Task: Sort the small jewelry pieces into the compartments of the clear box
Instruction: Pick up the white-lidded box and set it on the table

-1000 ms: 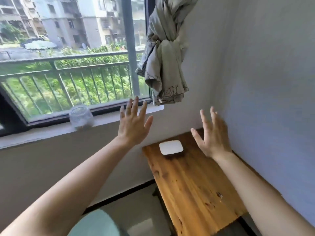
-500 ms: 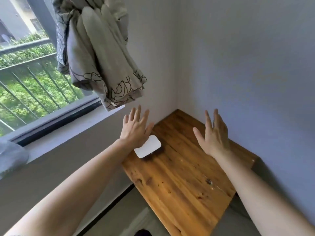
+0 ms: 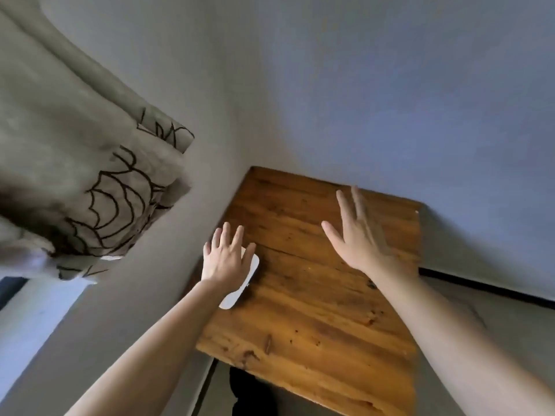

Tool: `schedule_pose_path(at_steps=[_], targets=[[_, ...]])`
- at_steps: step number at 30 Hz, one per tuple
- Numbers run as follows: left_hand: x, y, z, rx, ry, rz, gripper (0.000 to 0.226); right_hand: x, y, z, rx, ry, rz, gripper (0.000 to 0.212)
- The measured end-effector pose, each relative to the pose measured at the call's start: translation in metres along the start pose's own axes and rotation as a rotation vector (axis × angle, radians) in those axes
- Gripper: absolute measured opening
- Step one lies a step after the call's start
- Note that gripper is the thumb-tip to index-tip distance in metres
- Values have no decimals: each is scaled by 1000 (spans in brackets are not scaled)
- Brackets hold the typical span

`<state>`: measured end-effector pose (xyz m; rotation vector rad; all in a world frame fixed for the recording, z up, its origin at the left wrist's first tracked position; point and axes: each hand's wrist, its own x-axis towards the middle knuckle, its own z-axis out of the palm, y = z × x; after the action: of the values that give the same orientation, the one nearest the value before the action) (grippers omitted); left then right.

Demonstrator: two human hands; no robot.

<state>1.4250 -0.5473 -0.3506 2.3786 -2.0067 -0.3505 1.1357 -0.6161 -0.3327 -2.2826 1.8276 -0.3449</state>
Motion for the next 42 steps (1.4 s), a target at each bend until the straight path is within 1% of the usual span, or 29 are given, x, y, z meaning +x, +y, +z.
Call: schedule_pose_path(at_steps=[2, 4, 7, 9, 11, 13, 15, 17, 19, 22, 25, 30, 33, 36, 39, 42], targets=[[13, -18, 27, -21, -46, 6, 72, -4, -14, 33, 53, -43, 80, 76], [13, -33, 54, -55, -74, -24, 72, -11, -30, 69, 107, -131, 131, 75], [5, -57, 96, -146, 9, -128, 72, -19, -53, 127, 213, -243, 127, 72], [-4, -67, 127, -189, 28, -212, 71, -21, -64, 167, 298, -292, 115, 67], [-13, -76, 157, -203, 70, -284, 70, -23, -77, 203, 389, -289, 110, 61], [-18, -83, 183, -246, 161, -352, 69, -23, -89, 232, 480, -251, 89, 56], [-21, -86, 205, -349, 254, -408, 71, -20, -99, 255, 561, -194, 63, 54], [-21, -86, 222, -500, 330, -425, 75, -15, -107, 272, 592, -159, 41, 55], [-20, -82, 233, -607, 407, -408, 75, -12, -111, 287, 575, -161, 1, 59], [-14, -79, 243, -702, 515, -370, 65, -11, -109, 301, 551, -167, -45, 62], [-6, -74, 248, -764, 562, -310, 56, -14, -94, 303, 575, -50, -28, 59], [-8, -48, 248, -827, 569, -102, 49, -42, -64, 292, 602, 147, 27, 58], [-31, -38, 248, -908, 525, -15, 49, -78, -55, 283, 578, 249, 70, 58], [-59, -30, 252, -955, 419, 70, 52, -116, -51, 279, 561, 283, 145, 58], [-96, -33, 253, -937, 313, 161, 52, -164, -52, 278, 583, 265, 248, 60], [-117, -41, 258, -889, 261, 236, 55, -202, -53, 286, 561, 256, 307, 63]])
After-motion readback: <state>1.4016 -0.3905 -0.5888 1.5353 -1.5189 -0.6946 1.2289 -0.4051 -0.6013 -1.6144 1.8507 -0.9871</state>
